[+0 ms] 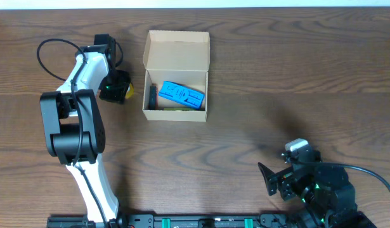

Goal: Pack container
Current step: 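Move the left gripper to the yellow tape roll and grasp it, then carry the yellow tape roll into the cardboard box and release it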

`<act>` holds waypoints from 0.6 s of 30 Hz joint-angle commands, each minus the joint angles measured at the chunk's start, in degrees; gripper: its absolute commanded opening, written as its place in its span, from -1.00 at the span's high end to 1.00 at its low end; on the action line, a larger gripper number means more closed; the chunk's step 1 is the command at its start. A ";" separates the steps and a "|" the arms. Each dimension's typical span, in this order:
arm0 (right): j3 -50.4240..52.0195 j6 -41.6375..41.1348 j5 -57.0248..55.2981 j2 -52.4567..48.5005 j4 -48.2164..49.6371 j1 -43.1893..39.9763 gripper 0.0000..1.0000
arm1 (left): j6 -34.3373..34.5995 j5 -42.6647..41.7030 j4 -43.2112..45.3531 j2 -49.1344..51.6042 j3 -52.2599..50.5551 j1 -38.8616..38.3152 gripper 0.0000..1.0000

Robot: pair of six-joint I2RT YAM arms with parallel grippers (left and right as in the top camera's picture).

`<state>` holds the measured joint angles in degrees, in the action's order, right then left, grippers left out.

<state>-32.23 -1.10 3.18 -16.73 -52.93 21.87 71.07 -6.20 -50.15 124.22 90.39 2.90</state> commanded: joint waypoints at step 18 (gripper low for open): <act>0.09 -1.01 -0.13 0.33 -0.11 -0.52 -0.99 | -12.55 4.33 2.19 -20.09 -0.22 -1.18 0.89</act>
<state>-32.23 -1.10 3.16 -16.73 -52.93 21.87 65.32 -3.92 -47.99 110.69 89.91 2.72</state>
